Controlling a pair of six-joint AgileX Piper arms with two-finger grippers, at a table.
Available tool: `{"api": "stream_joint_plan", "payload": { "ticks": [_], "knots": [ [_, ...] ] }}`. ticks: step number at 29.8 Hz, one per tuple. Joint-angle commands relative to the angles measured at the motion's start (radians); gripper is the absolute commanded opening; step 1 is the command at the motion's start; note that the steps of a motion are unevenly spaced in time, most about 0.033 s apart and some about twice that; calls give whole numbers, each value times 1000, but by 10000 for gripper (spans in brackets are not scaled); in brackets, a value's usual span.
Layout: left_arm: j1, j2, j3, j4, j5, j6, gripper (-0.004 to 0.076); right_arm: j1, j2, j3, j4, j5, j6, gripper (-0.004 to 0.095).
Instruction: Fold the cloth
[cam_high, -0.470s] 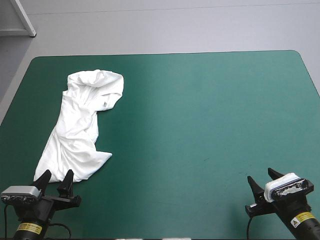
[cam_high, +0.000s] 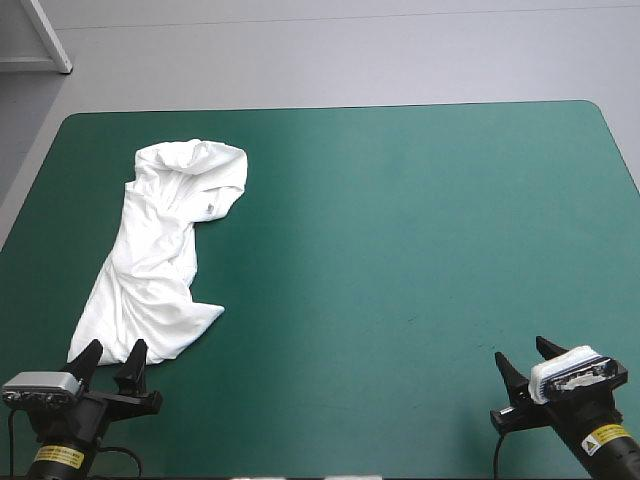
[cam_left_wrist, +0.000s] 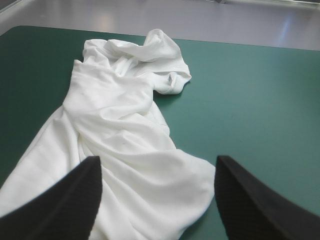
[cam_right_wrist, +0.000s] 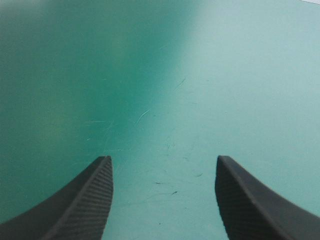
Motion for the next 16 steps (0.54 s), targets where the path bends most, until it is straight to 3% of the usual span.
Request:
{"api": "stream_joint_plan", "payload": {
  "ticks": [1, 8, 16],
  "knots": [
    [0, 18, -27, -12, -68, 2, 476, -2, 17, -33, 1, -59, -1, 575],
    [0, 108, -122, 93, -35, -6, 476, -2, 17, -33, 1, -57, 7, 575],
    [0, 676, -451, 136, 109, -55, 476, -2, 17, -33, 1, -56, 7, 575]
  ]
}}
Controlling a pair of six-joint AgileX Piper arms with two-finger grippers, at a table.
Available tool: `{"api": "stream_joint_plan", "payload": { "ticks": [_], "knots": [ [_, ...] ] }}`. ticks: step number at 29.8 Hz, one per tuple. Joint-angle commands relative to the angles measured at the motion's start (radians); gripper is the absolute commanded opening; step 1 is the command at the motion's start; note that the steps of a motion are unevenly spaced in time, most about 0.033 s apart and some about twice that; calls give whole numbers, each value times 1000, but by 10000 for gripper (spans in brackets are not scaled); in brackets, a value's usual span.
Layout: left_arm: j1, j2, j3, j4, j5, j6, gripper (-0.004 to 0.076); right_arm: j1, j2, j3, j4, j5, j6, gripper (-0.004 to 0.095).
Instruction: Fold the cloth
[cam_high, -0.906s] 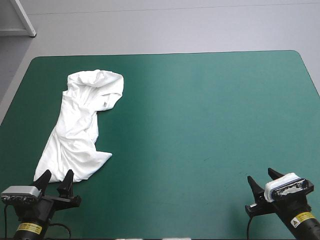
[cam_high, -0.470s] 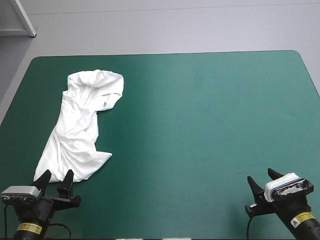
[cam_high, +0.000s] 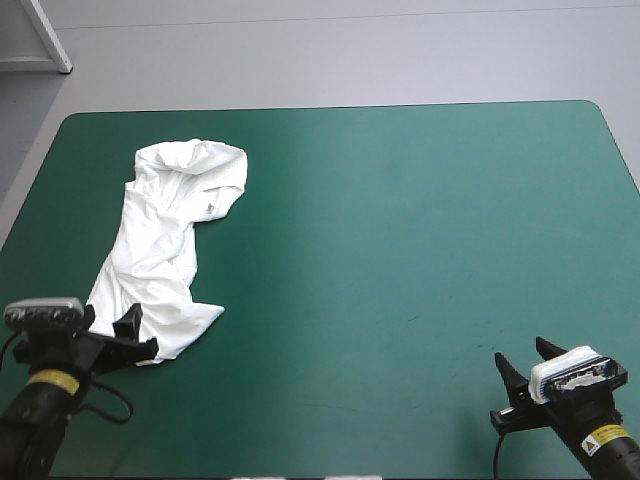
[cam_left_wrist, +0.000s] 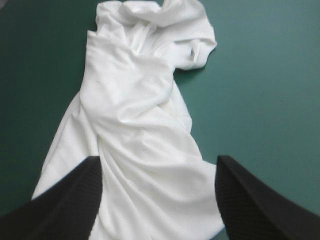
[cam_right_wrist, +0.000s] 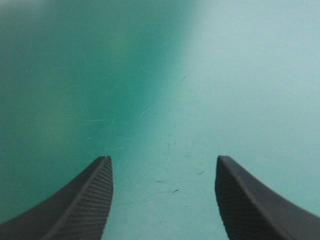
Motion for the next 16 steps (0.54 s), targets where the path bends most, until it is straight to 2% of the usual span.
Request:
{"api": "stream_joint_plan", "payload": {
  "ticks": [1, 9, 16],
  "knots": [
    [0, 267, -180, 42, -7, -16, 476, -2, 17, -33, 1, -60, -1, 575],
    [33, 872, -611, 73, 171, -14, 489, -2, 17, -33, 3, -51, 3, 575],
    [51, 1246, -938, 62, 331, 43, 529, -2, 17, -33, 3, -50, 6, 575]
  ]
}}
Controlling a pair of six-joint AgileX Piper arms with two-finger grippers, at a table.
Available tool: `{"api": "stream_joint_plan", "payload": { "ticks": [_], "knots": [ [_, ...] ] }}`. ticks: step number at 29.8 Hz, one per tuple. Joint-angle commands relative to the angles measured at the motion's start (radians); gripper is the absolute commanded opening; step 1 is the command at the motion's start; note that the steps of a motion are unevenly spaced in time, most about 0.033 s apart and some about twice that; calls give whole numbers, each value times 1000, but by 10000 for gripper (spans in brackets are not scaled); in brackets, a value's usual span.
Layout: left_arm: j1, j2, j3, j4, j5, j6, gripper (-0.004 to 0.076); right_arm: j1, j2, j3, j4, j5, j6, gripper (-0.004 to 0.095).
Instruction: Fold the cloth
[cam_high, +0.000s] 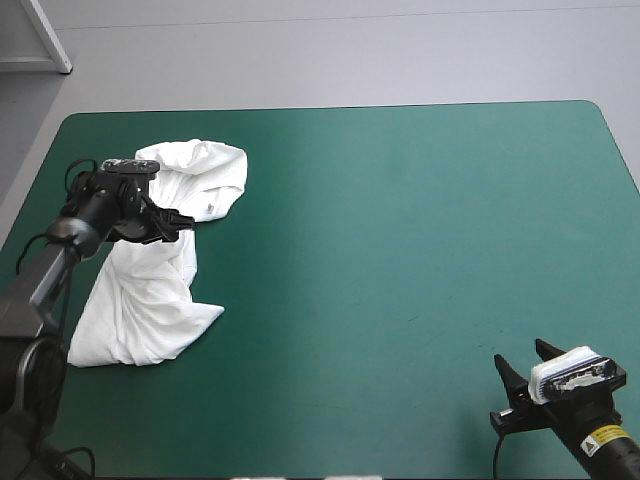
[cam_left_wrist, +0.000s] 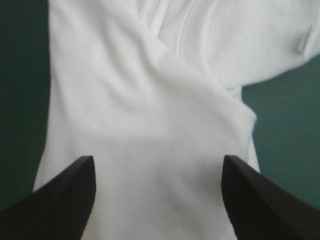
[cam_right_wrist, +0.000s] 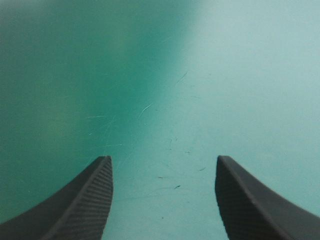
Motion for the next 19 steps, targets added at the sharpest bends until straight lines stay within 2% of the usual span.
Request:
{"api": "stream_joint_plan", "payload": {
  "ticks": [1, 7, 9, 11, 16, 19],
  "knots": [
    [1, 112, -170, -24, 49, 27, 533, -2, 17, -33, 3, -62, 2, 575],
    [1, 286, -320, -191, 151, 141, 529, -2, 17, -33, 0, -62, 2, 575],
    [1, 319, -329, -213, 169, 152, 494, -2, 17, -33, 0, -64, 2, 575],
    [1, 348, -329, -205, 171, 152, 388, -2, 17, -33, 0, -69, 2, 575],
    [1, 381, -329, -160, 152, 152, -6, -2, 17, -35, -2, -75, 2, 575],
    [-1, 372, -333, -184, 79, 150, -6, -2, 17, -35, -2, -75, 2, 575]
  ]
}}
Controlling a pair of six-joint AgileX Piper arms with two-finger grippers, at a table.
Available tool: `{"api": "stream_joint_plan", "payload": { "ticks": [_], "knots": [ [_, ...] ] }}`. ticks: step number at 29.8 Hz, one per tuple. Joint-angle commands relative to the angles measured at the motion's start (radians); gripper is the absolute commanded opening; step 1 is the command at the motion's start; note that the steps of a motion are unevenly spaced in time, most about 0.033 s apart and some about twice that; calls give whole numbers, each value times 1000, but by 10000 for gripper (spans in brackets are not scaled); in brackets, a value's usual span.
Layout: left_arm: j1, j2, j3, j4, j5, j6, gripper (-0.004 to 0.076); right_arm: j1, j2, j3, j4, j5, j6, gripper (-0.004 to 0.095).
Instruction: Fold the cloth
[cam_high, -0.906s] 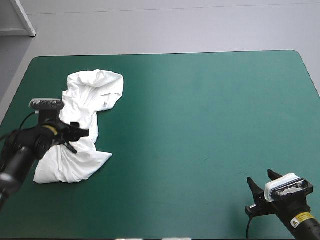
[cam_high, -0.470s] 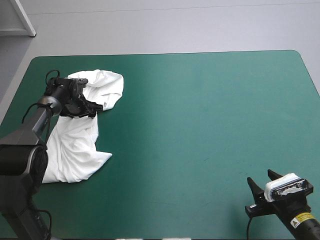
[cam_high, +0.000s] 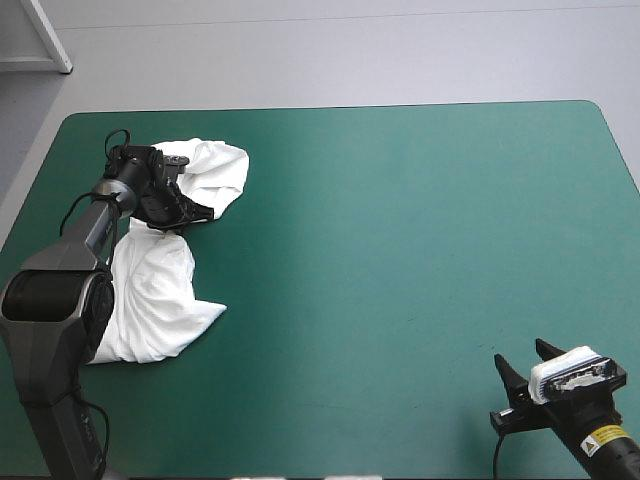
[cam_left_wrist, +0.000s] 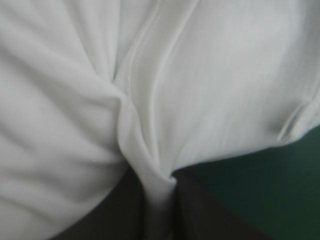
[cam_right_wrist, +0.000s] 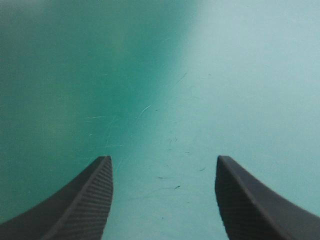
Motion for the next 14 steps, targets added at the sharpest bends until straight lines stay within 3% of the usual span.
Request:
{"api": "stream_joint_plan", "payload": {
  "ticks": [1, 7, 14],
  "knots": [
    [-6, -12, -1, -94, -136, -2, -7, -2, 17, -35, -2, -76, -1, 575],
    [-139, -77, -24, -168, -225, 149, -7, -2, 17, -35, -2, -85, -1, 575],
    [-427, -113, -51, -152, -210, 221, -7, -2, 17, -37, -4, -92, -1, 575]
  ]
}}
